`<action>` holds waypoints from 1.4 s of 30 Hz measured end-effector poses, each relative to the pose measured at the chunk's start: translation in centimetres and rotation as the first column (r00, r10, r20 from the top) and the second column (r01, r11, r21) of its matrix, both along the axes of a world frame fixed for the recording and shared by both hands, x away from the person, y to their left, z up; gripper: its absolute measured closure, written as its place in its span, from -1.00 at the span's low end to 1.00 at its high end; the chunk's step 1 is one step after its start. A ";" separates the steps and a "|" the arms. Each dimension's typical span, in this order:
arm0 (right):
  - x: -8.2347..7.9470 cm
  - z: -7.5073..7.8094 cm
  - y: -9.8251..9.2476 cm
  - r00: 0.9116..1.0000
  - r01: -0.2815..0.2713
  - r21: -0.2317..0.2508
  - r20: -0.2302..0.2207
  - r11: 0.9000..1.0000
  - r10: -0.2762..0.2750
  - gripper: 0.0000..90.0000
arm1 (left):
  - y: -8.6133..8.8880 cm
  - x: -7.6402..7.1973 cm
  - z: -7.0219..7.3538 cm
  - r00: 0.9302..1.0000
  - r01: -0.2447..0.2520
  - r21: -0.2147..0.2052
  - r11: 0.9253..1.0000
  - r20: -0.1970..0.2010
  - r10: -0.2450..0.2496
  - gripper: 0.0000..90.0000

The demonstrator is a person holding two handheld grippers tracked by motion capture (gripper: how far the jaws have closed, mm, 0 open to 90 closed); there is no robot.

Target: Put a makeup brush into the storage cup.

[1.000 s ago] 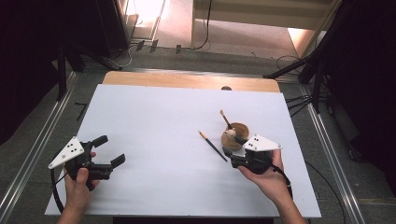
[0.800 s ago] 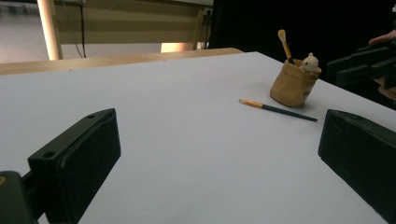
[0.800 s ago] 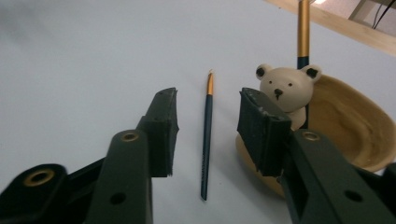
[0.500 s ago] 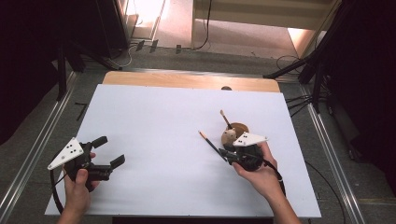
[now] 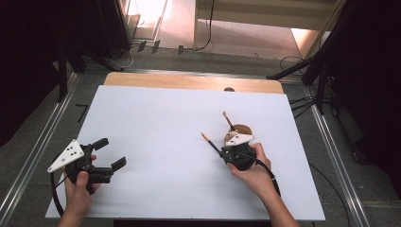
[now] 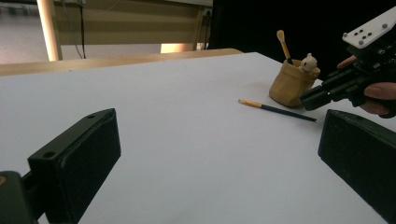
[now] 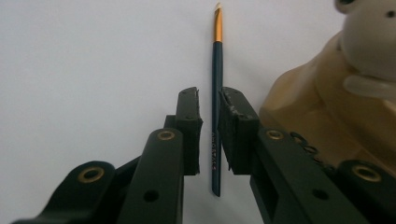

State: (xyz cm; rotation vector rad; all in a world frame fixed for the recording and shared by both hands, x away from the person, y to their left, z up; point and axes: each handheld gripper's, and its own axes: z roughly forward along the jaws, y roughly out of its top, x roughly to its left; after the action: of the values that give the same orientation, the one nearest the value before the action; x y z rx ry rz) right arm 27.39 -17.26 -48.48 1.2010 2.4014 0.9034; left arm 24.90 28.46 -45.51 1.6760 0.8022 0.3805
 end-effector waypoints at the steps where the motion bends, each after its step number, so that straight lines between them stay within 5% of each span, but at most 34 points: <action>1: 0.1 -0.1 0.1 1.000 0.004 -0.005 -0.001 1.000 -0.004 0.79 | 0.0 0.0 0.0 1.000 0.000 -0.002 1.000 0.000 0.000 -1.00; 19: 1.2 -1.5 1.2 0.999 0.042 -0.025 -0.025 0.999 -0.042 0.86 | 0.0 0.0 0.0 1.000 0.000 -0.006 1.000 0.002 0.000 -1.00; 34: 1.4 -1.7 1.4 0.997 0.066 -0.031 0.034 0.997 -0.065 0.83 | 0.1 0.0 0.0 1.000 -0.003 -0.006 1.000 0.000 0.003 -1.00; 42: 1.6 -2.2 1.5 0.997 0.072 -0.051 0.018 0.996 -0.071 0.82 | 0.1 0.0 0.0 1.000 -0.002 -0.007 1.000 -0.002 0.002 -1.00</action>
State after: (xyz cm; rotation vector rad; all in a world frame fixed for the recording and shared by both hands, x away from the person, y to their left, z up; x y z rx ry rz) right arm 29.04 -15.73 -50.64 1.2470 2.3385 0.8211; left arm 24.88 28.55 -45.55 1.6692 0.8058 0.3772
